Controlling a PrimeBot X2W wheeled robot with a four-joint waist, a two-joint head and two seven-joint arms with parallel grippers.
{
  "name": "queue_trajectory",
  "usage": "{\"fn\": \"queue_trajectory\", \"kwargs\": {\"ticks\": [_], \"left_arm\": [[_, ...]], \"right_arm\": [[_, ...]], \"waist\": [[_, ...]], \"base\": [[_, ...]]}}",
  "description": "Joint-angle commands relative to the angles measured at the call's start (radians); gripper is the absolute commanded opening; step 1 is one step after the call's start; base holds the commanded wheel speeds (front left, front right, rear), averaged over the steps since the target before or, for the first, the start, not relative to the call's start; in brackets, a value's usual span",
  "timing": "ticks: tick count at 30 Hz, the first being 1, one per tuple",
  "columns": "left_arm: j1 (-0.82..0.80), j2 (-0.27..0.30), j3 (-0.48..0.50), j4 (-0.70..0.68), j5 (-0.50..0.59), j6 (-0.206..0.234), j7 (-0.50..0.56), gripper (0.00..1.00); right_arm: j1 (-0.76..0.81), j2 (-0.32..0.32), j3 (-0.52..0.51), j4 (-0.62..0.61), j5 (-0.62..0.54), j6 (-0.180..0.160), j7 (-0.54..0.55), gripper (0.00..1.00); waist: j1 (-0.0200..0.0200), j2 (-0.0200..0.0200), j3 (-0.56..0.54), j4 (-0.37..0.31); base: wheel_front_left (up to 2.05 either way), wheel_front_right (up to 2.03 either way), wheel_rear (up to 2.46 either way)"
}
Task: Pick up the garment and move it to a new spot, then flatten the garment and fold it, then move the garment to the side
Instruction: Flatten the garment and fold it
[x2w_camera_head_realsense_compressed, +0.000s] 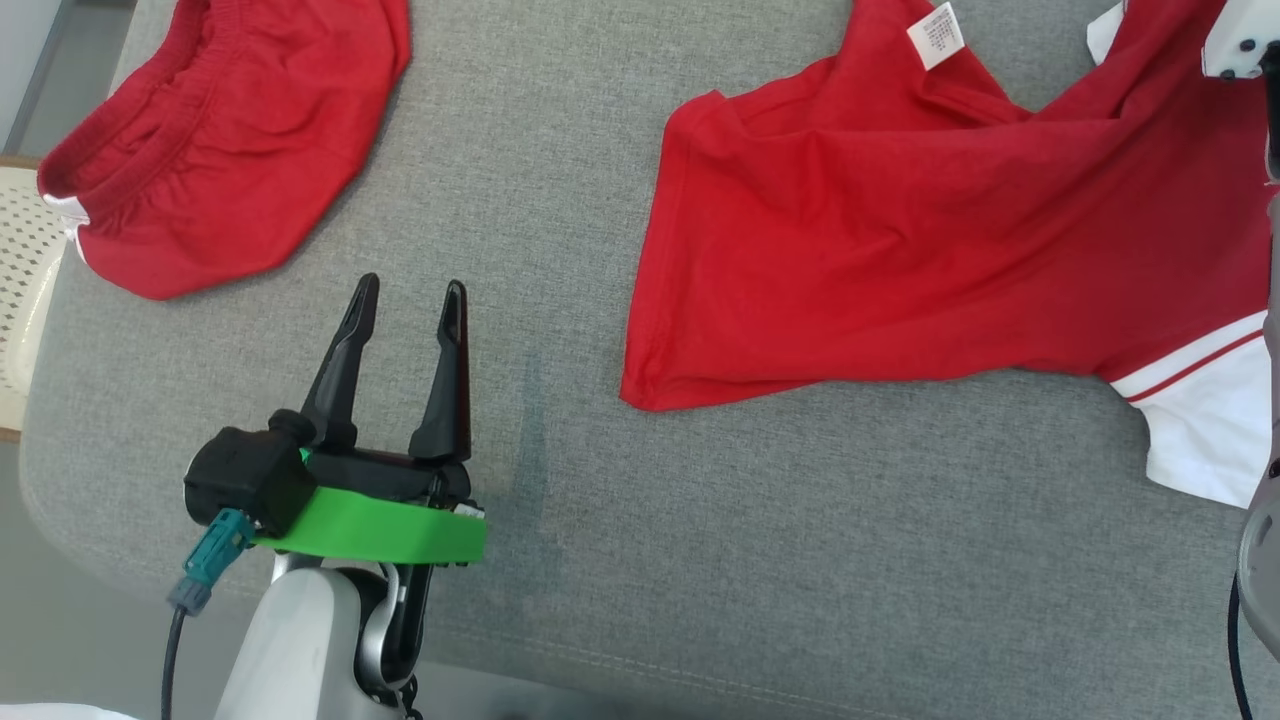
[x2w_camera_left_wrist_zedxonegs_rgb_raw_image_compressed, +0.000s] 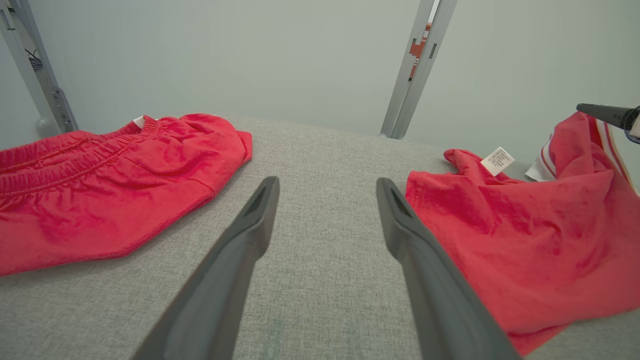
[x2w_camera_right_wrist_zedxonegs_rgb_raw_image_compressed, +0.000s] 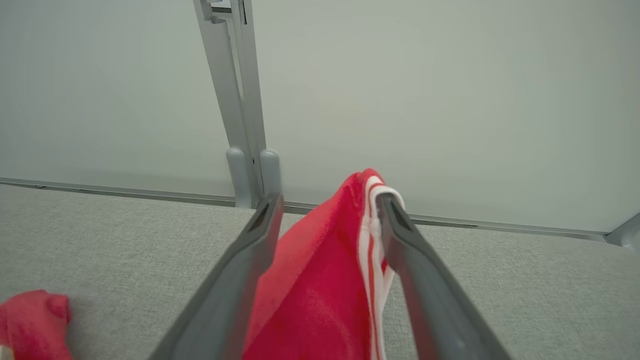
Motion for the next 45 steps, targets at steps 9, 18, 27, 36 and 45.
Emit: {"fn": "queue_trajectory", "kwargs": {"ticks": [9, 18, 27, 36, 45], "left_arm": [[0.041, 0.003, 0.056, 0.047, 0.035, 0.002, 0.000, 1.00], [0.109, 0.004, 0.130, 0.070, 0.060, 0.018, 0.000, 1.00], [0.174, 0.004, 0.160, 0.101, 0.073, 0.034, 0.000, 1.00], [0.207, 0.004, 0.162, 0.136, 0.073, 0.025, 0.000, 1.00], [0.214, 0.004, 0.168, 0.177, 0.077, 0.020, 0.000, 1.00]], "right_arm": [[0.218, 0.024, 0.056, -0.088, 0.064, 0.000, -0.217, 1.00], [0.548, 0.069, 0.202, -0.346, 0.185, 0.000, -0.266, 1.00], [0.834, 0.115, 0.258, -0.564, 0.260, 0.000, -0.271, 1.00], [0.979, 0.143, 0.285, -0.558, 0.308, 0.000, -0.267, 1.00], [1.037, 0.162, 0.287, -0.545, 0.326, 0.000, -0.249, 1.00]], "waist": [[-0.0001, 0.0000, -0.137, -0.115], [-0.0001, 0.0000, -0.254, -0.214], [-0.0001, 0.0000, -0.347, -0.267], [-0.0001, 0.0000, -0.424, -0.295], [-0.0001, 0.0000, -0.446, -0.303]], "base": [[0.00, 0.00, 0.00], [0.00, 0.00, 0.00], [0.00, 0.00, 0.00], [0.00, 0.00, 0.00], [0.00, 0.00, 0.00]]}}
